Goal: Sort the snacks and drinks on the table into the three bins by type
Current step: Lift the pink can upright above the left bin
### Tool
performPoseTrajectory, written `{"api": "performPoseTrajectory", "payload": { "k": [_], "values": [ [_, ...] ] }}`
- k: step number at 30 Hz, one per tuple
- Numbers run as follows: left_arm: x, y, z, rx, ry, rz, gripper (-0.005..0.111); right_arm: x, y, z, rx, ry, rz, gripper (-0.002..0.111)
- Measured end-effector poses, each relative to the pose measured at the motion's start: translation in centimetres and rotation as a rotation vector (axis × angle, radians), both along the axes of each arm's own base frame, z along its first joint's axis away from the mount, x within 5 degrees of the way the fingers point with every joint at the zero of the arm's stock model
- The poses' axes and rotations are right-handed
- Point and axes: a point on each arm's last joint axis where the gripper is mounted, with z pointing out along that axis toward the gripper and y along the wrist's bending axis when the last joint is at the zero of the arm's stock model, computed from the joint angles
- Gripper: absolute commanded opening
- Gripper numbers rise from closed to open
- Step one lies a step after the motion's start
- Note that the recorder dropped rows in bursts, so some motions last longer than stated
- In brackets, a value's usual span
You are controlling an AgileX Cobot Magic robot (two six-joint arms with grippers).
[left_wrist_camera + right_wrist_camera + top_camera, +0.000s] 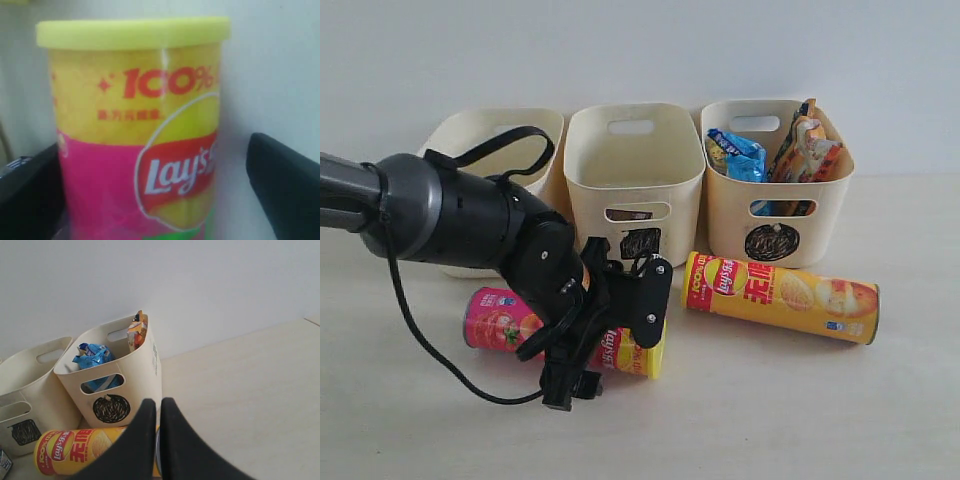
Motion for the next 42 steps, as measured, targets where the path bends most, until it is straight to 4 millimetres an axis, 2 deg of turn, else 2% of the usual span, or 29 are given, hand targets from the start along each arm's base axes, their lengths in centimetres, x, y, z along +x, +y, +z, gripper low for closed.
{"api": "performPoseTrajectory", "payload": {
  "k": [2, 5, 13, 14, 20, 34, 39, 42],
  "values": [
    [0.1, -0.1, -0.5, 0.005, 0.007, 0.000, 0.084, 0.0, 0.0, 0.0, 0.000, 0.000, 0.000, 0.000],
    [0.2, -0.2, -0.5, 0.002, 0.003, -0.001, 0.073, 0.0, 0.0, 0.0, 0.000, 0.000, 0.000, 0.000],
    [0.2, -0.1, -0.5, -0.012, 0.016, 0.046, 0.007, 0.0, 0.0, 0.0, 0.001, 0.000, 0.000, 0.000],
    [0.1, -0.1, -0.3, -0.019, 0.018, 0.064, 0.005, 0.0, 0.0, 0.0, 0.001, 0.000, 0.000, 0.000],
    [-0.2, 0.2, 2.4, -0.082, 0.018, 0.188, 0.005, 0.0, 0.0, 0.0, 0.001, 0.000, 0.000, 0.000],
    [-2.3, 2.0, 12.9, -0.432, -0.012, 0.605, 0.005, 0.0, 0.0, 0.0, 0.001, 0.000, 0.000, 0.000],
    [-3.0, 3.4, 16.5, -0.569, -0.040, 0.696, 0.005, 0.0, 0.0, 0.0, 0.001, 0.000, 0.000, 0.000],
    [-2.9, 5.1, 18.6, -0.674, -0.075, 0.769, 0.005, 0.0, 0.0, 0.0, 0.001, 0.000, 0.000, 0.000]
  ]
}}
